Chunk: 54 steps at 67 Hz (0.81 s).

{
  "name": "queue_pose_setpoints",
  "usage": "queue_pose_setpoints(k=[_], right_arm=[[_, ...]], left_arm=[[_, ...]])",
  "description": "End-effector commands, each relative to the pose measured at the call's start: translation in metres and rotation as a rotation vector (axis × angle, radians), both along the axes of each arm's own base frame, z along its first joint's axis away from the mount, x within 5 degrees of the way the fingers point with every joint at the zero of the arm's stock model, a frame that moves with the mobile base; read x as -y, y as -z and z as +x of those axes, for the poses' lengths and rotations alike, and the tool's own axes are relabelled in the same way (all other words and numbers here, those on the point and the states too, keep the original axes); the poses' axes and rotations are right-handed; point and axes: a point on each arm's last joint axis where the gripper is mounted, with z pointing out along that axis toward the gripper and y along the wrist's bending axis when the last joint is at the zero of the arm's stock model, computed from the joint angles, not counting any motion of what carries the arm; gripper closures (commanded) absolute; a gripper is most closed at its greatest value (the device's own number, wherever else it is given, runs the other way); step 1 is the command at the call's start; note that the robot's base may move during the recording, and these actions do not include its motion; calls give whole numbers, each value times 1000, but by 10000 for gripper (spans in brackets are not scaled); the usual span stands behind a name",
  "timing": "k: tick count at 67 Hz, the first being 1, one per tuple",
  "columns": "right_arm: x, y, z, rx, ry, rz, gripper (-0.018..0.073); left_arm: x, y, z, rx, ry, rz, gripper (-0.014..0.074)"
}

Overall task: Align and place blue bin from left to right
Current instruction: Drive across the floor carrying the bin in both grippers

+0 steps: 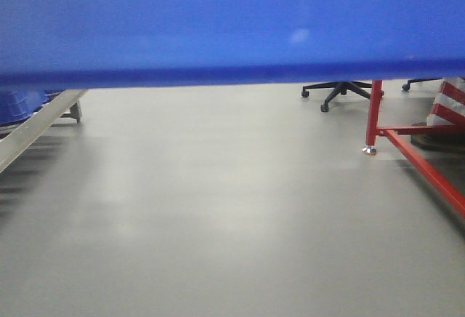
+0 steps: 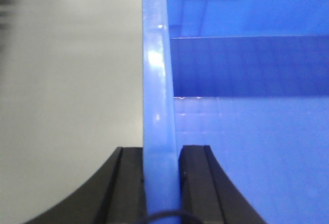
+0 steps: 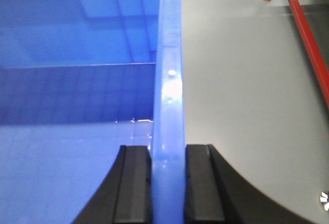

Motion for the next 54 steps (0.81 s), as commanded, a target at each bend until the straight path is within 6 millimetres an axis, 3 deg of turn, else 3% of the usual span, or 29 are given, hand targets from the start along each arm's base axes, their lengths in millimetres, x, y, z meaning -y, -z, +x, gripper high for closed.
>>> queue_pose_setpoints(k=[1,54], right_arm=[[-3,-15,-1,107,-64,66,638],[-3,-15,-1,107,-64,66,638]], left_arm=[[6,-11,-2,82,63,-62,707],[5,-12,-2,88,60,-55,707]])
